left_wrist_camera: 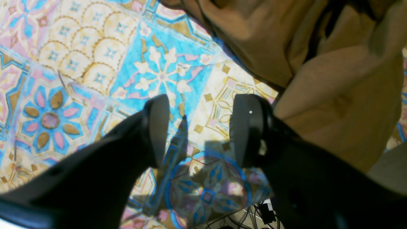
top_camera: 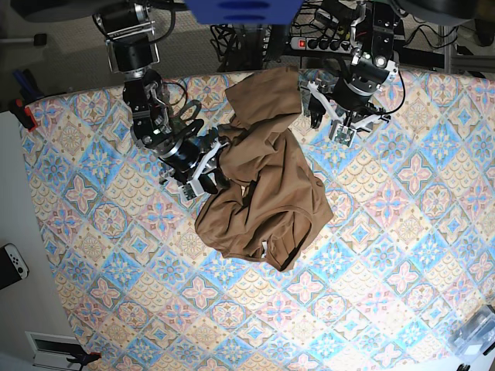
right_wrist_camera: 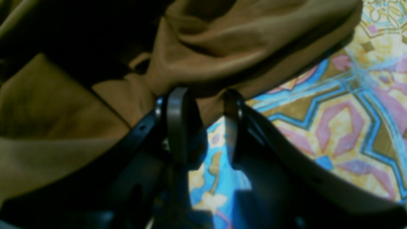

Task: Layout the t-shirt on the table in an organized manner, then fold the t-shirt properly
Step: 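Reach the right gripper to the t-shirt edge and grasp it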

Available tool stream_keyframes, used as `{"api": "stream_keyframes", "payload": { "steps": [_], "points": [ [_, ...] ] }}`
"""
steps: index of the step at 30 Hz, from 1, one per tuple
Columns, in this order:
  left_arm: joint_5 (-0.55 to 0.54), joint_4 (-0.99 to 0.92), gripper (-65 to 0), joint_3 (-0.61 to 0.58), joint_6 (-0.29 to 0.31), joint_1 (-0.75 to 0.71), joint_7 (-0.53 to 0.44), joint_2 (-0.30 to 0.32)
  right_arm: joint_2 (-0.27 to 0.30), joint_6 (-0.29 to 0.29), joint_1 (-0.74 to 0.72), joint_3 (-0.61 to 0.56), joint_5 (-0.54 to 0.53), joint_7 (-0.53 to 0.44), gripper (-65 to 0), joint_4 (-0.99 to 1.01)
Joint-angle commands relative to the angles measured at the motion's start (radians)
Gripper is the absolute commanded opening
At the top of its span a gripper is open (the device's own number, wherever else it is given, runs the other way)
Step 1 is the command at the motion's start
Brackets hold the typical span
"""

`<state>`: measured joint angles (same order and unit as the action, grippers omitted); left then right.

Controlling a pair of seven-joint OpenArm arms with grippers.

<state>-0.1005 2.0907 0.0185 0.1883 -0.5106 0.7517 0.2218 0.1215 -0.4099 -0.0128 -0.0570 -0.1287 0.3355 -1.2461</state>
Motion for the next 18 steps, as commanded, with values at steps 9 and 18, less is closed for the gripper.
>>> {"api": "stream_keyframes", "payload": {
  "steps": [9,18],
  "points": [
    [0.003,0.015,-32.7,0.001,-0.002,-0.001,-0.016,0.003,-0.065,-0.004,-0.017,0.176,-0.016,0.15,-34.0,-0.186],
    [0.003,0.015,-32.7,-0.002,-0.002,-0.001,-0.016,0.003,-0.127,-0.005,-0.017,0.184,-0.088,0.245,-27.1,-0.189]
  ]
}}
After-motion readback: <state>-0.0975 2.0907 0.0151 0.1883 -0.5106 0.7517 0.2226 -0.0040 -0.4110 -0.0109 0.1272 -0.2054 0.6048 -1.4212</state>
